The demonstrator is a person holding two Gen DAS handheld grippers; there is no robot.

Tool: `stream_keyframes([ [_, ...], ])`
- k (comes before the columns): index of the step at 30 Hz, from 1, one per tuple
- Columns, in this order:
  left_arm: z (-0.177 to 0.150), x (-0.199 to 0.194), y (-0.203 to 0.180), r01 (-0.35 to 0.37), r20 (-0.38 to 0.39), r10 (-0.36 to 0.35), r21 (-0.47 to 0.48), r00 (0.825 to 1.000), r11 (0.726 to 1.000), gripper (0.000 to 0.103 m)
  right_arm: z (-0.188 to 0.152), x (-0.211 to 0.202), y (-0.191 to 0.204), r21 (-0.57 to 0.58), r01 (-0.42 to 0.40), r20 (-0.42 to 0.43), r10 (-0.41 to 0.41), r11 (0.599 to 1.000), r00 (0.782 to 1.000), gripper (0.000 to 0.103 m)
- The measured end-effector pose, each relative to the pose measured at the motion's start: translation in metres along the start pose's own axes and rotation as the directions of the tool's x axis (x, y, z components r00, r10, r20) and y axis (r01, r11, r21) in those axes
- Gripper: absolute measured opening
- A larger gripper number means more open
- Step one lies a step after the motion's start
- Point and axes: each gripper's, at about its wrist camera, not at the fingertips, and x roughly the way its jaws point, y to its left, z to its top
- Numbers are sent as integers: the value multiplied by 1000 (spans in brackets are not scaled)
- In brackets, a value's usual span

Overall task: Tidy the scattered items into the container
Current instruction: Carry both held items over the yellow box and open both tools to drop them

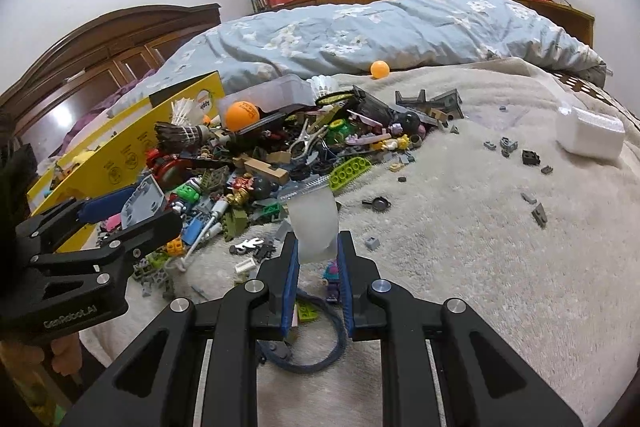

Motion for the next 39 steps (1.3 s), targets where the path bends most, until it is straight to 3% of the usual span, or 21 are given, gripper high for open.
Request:
stream_keyframes([
  [17, 16, -31, 57, -132, 38, 136, -95, 990, 987, 71, 29, 9, 62, -115, -120, 10, 122, 986, 993, 19],
  [31, 27, -68, 142, -268, 69, 285, -190, 956, 944, 71, 49, 28, 143, -218, -253, -45, 249, 943, 967, 19],
  [39, 27, -82, 199, -369, 66, 389, -206, 919, 906, 71, 62, 46, 197, -247, -347, -96, 334, 905, 938, 19],
])
